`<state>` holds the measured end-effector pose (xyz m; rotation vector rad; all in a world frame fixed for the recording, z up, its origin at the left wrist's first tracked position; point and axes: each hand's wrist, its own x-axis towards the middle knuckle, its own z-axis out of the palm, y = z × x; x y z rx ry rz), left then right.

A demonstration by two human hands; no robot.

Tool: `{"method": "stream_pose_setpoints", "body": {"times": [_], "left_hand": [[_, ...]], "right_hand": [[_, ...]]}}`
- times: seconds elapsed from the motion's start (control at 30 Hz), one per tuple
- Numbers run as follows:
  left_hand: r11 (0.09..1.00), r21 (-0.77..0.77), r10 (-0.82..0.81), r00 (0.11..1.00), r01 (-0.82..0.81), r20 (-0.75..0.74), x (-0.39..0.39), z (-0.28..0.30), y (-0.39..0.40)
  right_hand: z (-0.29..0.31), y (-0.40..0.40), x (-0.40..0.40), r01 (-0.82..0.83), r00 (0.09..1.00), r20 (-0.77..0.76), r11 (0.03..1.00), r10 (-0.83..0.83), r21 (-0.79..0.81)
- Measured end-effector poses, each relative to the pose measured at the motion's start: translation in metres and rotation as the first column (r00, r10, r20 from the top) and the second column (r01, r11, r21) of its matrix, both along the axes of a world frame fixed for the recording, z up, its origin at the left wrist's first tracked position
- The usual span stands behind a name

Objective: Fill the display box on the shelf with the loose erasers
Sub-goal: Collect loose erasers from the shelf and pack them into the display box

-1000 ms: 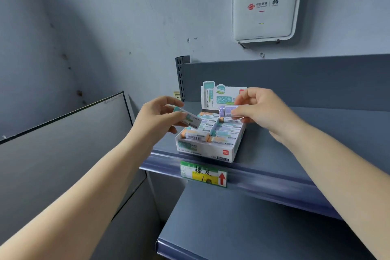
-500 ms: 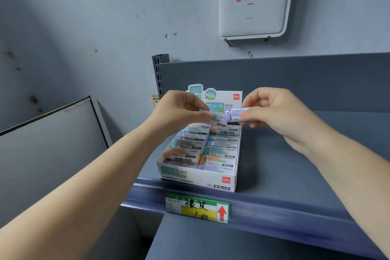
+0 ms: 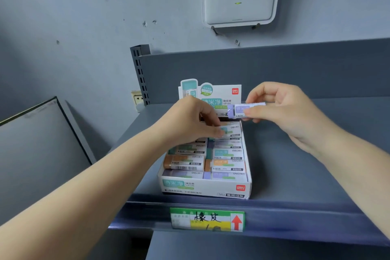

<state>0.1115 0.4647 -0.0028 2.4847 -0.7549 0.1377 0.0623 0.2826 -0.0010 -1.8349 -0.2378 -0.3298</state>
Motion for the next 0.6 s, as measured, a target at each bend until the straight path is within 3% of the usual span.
{"method": "stream_pose_setpoints", "body": {"times": [0.3,0.6], "left_hand": [[0.998,0.037,-0.050,0.995,0.047,0.090,0.006,0.000,0.008],[1.000,0.015,0.011,0.988,-0.013,0.154,0.007,0.003,0.037]], "right_hand": [[-0.005,0.004,-0.004,-0.003,1.000,-0.019,0.996,0.001,-0.088],[-0.010,0.024,-0.007,0.040,0.999,0.013,0.880,-0.038,-0.473]]}}
